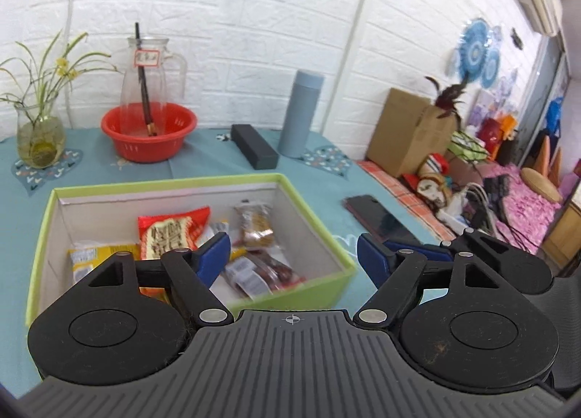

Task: Organize snacks
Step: 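Lower the pastry into the green box and open the left tool, then grasp the blue-wrapped snack bar with the left tool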

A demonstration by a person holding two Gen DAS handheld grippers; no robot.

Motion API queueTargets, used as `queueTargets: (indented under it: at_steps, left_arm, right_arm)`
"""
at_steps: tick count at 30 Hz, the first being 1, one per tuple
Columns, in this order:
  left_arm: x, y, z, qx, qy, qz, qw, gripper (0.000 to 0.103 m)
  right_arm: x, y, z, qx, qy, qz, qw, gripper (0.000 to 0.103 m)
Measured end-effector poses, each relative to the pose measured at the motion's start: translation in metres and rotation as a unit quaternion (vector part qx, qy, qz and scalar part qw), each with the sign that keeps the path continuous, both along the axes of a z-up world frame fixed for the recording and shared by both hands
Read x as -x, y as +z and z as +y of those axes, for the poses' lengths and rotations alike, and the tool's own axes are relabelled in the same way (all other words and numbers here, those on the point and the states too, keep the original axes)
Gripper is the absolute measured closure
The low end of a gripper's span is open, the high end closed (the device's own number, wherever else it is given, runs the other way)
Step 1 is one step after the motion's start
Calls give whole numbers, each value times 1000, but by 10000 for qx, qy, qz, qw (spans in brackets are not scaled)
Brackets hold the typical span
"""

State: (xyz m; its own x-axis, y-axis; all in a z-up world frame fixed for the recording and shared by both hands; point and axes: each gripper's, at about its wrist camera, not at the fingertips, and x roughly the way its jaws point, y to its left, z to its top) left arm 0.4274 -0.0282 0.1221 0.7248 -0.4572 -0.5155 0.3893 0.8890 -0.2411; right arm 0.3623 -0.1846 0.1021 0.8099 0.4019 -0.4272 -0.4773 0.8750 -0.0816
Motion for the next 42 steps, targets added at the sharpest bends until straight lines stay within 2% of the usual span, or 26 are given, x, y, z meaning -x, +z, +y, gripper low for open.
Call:
queueTargets:
  at_steps: [5,9,12,15,16,17,18,20,22,30,33,38,42]
  left_arm:
    - [65,-13,-7,-201,-131,-16,9997,29]
    - [112,-44,-4,-542,-167,83,9984,26]
    - [129,-67,-5,-653,-335,331,9968,30]
    - [131,-83,-9,-783,-368,527,9949,43]
    - [127,-89,-10,-804,-406,618,9940,52]
    - [124,-94,-10,-792,-436,773,9929,68]
    - [122,-98,-9,-730,-476,944,9917,76]
    - [121,-106,1,-322,-583,1306,9892,80]
    - [129,-108,7,-125,-568,1417,9882,80]
    - [186,-108,14,-322,-360,1221,9913,76]
    - [193,-107,17,-341,-308,1228,9914,75]
    - [189,-104,19,-351,-214,1175,9922,49]
    - [185,-105,14,-455,-213,1156,9920,52]
  right_arm:
    - [67,-16,0,-51,101,222,9997,11]
    - [110,-47,-7,-546,37,948,9940,10]
    - [128,-67,-5,-910,75,1439,9854,10]
    - [126,-79,4,-889,111,1676,9818,11]
    - [123,-82,10,-778,116,1703,9822,11]
    - [120,-85,15,-640,81,1700,9833,11]
    - [118,-87,21,-487,61,1652,9850,10]
    - [117,-88,31,-199,49,1537,9879,10]
    - [121,-89,37,-68,132,1496,9886,10]
    - [156,-91,47,64,498,1442,9883,10]
    - [164,-91,51,185,558,1383,9886,10]
    - [167,-87,45,77,405,1358,9899,10]
    - [164,-91,48,245,416,1386,9892,10]
